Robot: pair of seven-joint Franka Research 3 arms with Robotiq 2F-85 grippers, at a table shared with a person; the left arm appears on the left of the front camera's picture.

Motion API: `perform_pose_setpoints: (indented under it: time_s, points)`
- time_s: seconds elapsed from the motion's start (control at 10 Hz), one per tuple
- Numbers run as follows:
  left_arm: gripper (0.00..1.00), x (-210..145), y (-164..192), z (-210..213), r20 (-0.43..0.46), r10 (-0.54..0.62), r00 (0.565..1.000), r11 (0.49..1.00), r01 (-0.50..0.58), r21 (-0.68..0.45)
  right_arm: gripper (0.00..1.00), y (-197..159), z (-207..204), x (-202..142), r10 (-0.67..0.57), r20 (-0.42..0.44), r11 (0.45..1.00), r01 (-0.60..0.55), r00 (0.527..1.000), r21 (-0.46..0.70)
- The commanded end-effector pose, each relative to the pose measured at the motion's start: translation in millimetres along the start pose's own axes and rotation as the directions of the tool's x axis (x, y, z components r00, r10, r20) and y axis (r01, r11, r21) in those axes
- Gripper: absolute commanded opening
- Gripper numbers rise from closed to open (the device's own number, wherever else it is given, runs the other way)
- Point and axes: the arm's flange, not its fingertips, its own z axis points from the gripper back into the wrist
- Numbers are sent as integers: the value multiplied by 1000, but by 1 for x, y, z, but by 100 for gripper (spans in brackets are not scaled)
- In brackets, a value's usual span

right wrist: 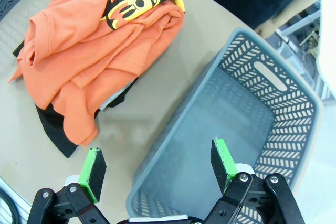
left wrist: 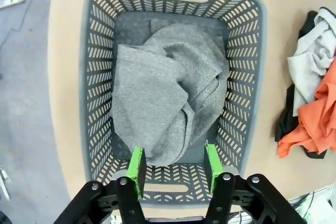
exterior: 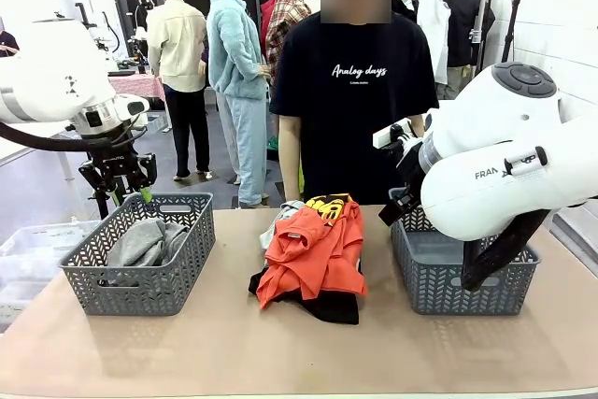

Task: Sort the tops and bottoms.
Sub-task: Sort the clothes according to human instructions.

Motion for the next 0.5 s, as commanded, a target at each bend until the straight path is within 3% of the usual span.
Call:
perform_pose_setpoints:
  time_s: [0.0, 0.4]
  points:
    - [59, 0, 1, 0, 3, 3, 1000, 1000, -3, -3, 100, 0, 0, 0, -2, 6, 1000, 2, 1000, 1]
    - [59, 0, 1, 0, 3, 3, 1000, 1000, -3, -3, 100, 0, 0, 0, -2, 6, 1000, 2, 1000, 1]
